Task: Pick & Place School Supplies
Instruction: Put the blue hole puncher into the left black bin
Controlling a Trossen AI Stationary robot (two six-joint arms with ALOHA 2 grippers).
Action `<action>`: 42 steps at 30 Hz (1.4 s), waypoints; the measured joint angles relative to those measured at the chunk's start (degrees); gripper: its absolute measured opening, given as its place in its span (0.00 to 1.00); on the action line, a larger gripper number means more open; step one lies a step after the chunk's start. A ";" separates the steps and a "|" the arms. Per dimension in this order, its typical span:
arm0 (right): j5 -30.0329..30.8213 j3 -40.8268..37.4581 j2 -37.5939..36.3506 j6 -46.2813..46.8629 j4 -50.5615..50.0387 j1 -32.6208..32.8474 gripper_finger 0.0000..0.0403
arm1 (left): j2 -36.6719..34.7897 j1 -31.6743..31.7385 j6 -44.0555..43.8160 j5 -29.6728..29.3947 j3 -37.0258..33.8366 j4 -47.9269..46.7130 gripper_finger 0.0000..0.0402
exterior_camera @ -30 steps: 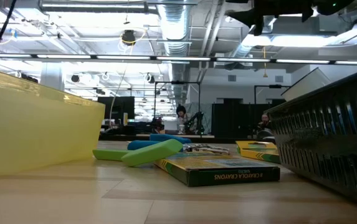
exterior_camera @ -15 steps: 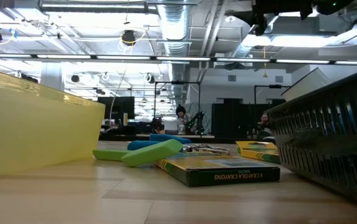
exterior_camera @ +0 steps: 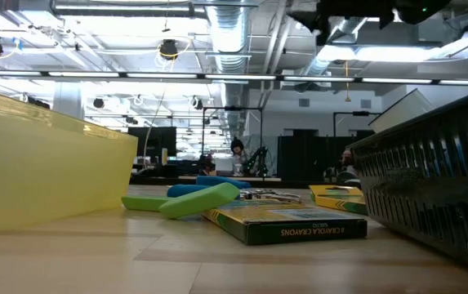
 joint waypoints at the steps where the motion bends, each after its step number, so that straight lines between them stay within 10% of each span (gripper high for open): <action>1: -1.87 1.18 0.39 -0.18 -0.12 0.00 0.56 | 0.22 -0.28 -0.20 -2.03 -0.02 -0.07 0.29; 18: -9.02 27.96 -0.06 -29.62 -35.41 -0.90 0.56 | 1.23 -10.33 -7.89 -20.97 -7.65 13.48 0.29; 28: -11.98 29.58 0.13 -31.12 -41.85 -0.87 0.56 | 1.40 -19.52 -5.83 -36.09 -21.39 20.66 0.29; 42: -13.84 29.53 0.57 -31.10 -43.52 -0.70 0.56 | -5.50 -20.33 -0.04 -41.82 -27.15 24.73 0.29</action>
